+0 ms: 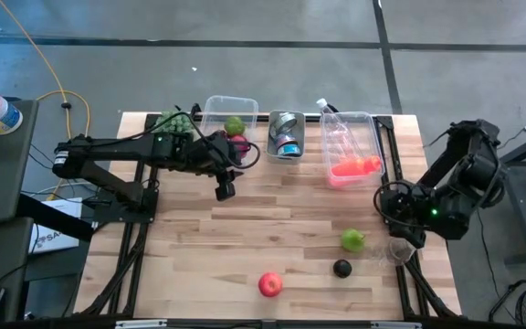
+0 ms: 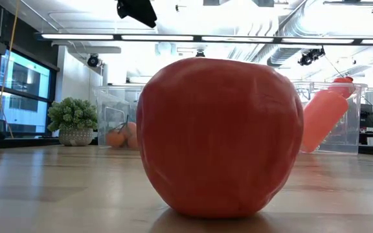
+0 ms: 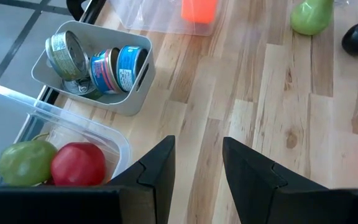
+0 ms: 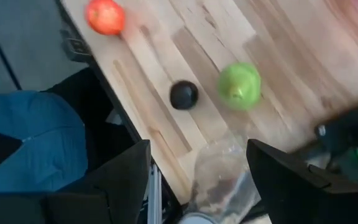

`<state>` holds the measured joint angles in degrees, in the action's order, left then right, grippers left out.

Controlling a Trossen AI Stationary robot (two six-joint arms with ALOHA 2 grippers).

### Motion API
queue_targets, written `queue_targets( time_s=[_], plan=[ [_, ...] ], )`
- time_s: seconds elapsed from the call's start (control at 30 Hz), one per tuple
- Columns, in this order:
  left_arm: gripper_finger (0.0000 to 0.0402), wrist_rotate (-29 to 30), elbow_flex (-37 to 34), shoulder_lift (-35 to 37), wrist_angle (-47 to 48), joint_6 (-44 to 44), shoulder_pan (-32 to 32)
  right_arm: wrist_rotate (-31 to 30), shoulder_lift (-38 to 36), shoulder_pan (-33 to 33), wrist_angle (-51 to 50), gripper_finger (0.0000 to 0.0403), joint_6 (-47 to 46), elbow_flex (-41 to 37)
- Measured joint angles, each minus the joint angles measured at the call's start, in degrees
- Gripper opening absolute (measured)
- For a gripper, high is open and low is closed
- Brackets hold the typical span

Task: Pick & Place Food Item
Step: Put the transparent water bottle into the right transparent bin

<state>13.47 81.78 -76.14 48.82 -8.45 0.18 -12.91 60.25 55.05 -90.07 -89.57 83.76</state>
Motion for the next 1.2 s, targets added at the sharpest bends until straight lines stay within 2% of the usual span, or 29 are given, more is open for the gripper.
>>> queue_targets(
  time_s=[0.13,0.3,0.43,0.6,0.77,1.1,1.2],
  plan=[
    [0.0127,-0.3,-0.1,0.0,0.0,-0.1,-0.4,3.1,-0.4,1.0,0.0,0.0259,-4.9,-2.2],
    [0.0127,-0.3,-0.3,0.0,0.1,-0.7,-0.4,2.9,-1.2,2.2,0.1,0.0259,-9.3,-2.2],
    [0.0127,-0.3,-0.3,0.0,0.1,-0.9,-0.4,5.6,-1.1,3.7,0.0,0.0258,-10.0,-2.2],
    [0.0127,-0.3,-0.3,-1.1,0.0,-1.0,-0.4,4.4,-1.2,4.6,0.0,0.0258,-9.7,-3.1],
    [0.0127,-1.4,-0.4,-3.0,-0.1,-1.4,-0.4,7.1,-1.1,4.7,0.0,0.0258,-11.8,-5.7],
    [0.0127,-3.7,-0.4,-9.7,-1.2,-1.4,-0.7,4.0,-1.4,10.6,0.0,0.0259,-15.1,-6.2],
    [0.0127,-3.7,-0.4,-11.4,-1.8,-0.4,-0.7,1.2,-1.4,12.1,0.0,0.0258,-15.5,-6.2]
  ],
)
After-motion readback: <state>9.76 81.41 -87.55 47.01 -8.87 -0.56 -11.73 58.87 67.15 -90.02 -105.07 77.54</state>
